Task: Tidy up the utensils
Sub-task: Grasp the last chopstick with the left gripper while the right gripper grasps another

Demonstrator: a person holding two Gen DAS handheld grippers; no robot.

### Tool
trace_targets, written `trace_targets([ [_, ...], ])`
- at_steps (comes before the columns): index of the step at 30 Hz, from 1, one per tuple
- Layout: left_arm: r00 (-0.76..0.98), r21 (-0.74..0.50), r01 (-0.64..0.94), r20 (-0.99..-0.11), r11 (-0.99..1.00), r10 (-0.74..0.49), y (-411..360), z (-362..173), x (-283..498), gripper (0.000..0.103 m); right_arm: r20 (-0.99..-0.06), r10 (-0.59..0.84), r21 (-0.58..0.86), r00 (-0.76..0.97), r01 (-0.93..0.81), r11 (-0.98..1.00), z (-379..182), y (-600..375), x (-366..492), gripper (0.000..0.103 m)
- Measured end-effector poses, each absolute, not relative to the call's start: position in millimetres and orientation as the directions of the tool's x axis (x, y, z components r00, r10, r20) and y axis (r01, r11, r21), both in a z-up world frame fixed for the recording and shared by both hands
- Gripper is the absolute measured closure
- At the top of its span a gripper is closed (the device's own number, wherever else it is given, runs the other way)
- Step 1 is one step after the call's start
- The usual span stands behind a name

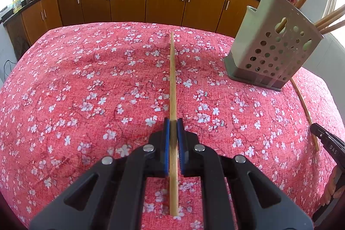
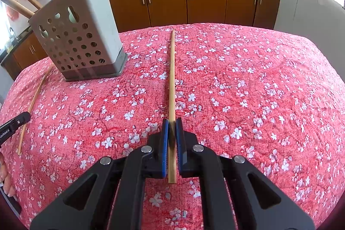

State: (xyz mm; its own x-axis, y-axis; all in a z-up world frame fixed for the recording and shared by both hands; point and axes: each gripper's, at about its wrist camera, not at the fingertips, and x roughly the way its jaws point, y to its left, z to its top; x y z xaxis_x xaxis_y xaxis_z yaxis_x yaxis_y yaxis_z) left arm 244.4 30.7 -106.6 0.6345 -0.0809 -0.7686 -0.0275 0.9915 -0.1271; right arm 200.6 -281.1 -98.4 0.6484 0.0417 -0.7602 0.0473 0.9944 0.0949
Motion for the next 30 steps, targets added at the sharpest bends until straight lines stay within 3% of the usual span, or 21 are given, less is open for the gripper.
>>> trace_targets([
  [30, 0.634, -0.134, -0.038, -0.769, 0.990, -0.080, 29.7, -105.1, 241.3, 0.092, -0.760, 0.047, 0.103, 0.648, 0.049, 0.993, -97.6, -280.8, 199.7, 0.095],
])
